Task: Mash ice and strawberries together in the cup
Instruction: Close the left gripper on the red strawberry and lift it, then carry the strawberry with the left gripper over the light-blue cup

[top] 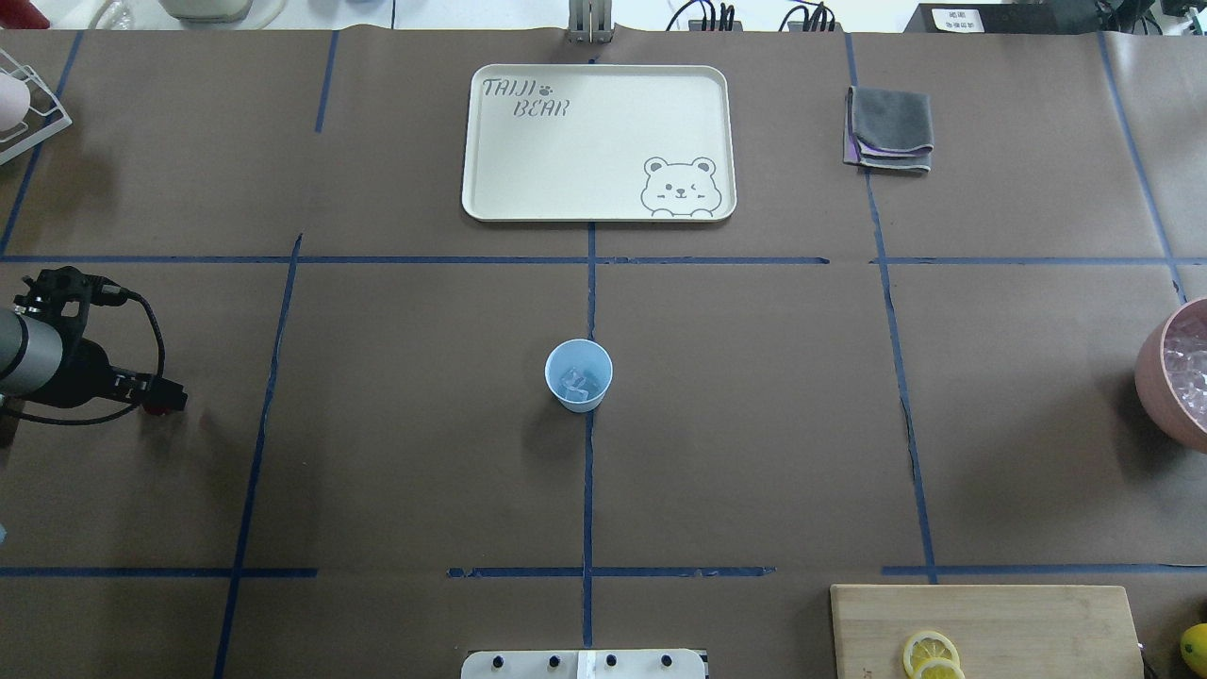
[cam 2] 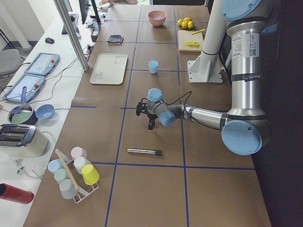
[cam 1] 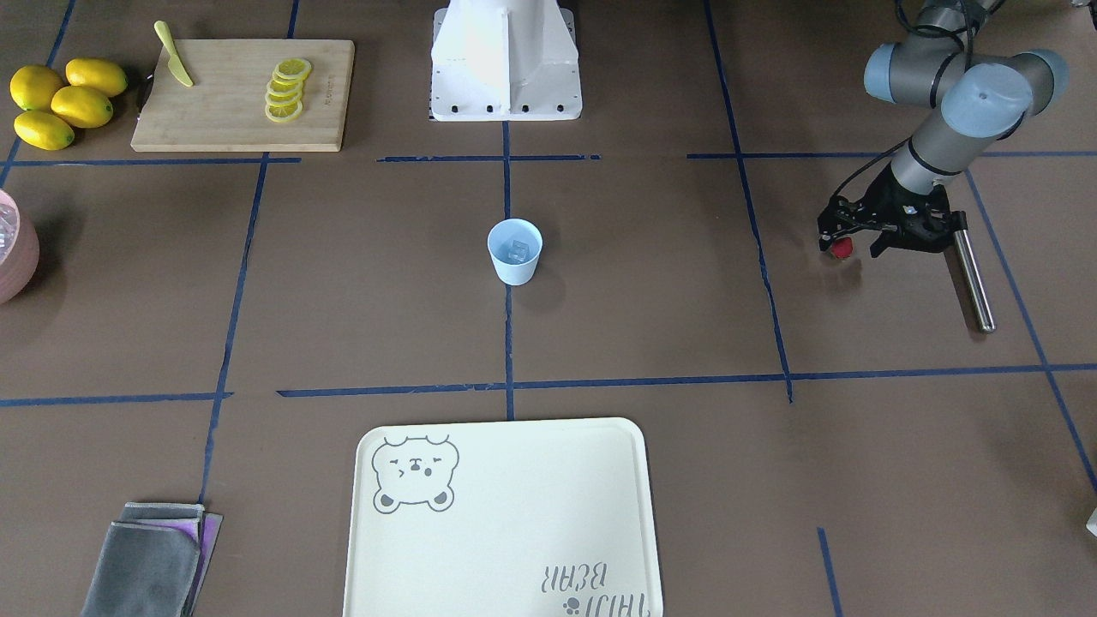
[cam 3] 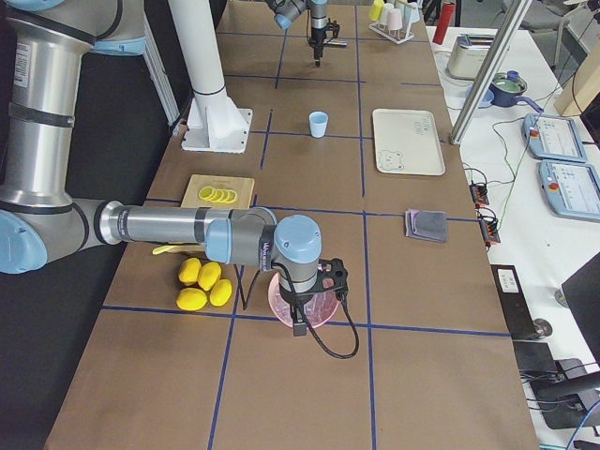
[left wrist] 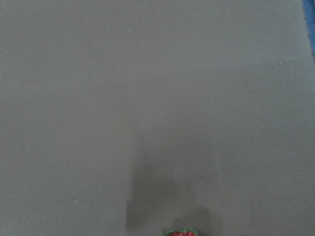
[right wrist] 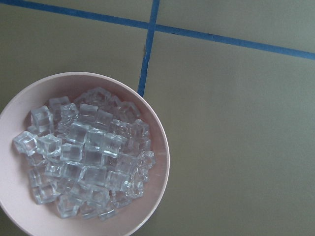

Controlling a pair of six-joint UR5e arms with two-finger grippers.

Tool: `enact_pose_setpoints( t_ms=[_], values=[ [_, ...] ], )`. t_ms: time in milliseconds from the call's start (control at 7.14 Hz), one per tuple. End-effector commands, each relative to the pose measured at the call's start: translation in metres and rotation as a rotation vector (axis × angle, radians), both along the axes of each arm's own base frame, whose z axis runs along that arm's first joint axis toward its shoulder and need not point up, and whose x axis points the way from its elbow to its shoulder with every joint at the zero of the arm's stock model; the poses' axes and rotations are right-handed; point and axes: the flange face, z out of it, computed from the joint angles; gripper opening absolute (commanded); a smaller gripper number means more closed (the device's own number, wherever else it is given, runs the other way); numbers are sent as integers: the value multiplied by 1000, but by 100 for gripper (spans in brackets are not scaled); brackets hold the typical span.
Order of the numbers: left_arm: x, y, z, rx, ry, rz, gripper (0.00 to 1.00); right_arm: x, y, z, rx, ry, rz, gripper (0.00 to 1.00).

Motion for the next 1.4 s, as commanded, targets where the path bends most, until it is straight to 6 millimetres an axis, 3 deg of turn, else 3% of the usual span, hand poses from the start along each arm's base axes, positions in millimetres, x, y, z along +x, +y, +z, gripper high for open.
enact_pose_setpoints(
  t_ms=[0,280,420,700,980,1120,1260],
  values=[
    [0,3,-3,2,2,3,3,0,0,0,0,0,0,99],
    [-3,4,-16,11,14,7,0,0,-1,-1,1,0,1,99],
    [-5,6,-54,-12,-8,13,0,0,-1,-2,3,0,2,99],
    [-9,9,-168,-56,-54,15,0,0,-1,-3,5,0,2,99],
    [18,-15,-292,-72,-57,9,0,0,-1,-5,9,-1,2,99],
    [47,-12,-345,-120,-62,9,0,0,-1,-5,8,-1,2,99],
    [98,-1,-390,-206,-34,-27,0,0,-1,-5,8,-1,2,99]
  ],
)
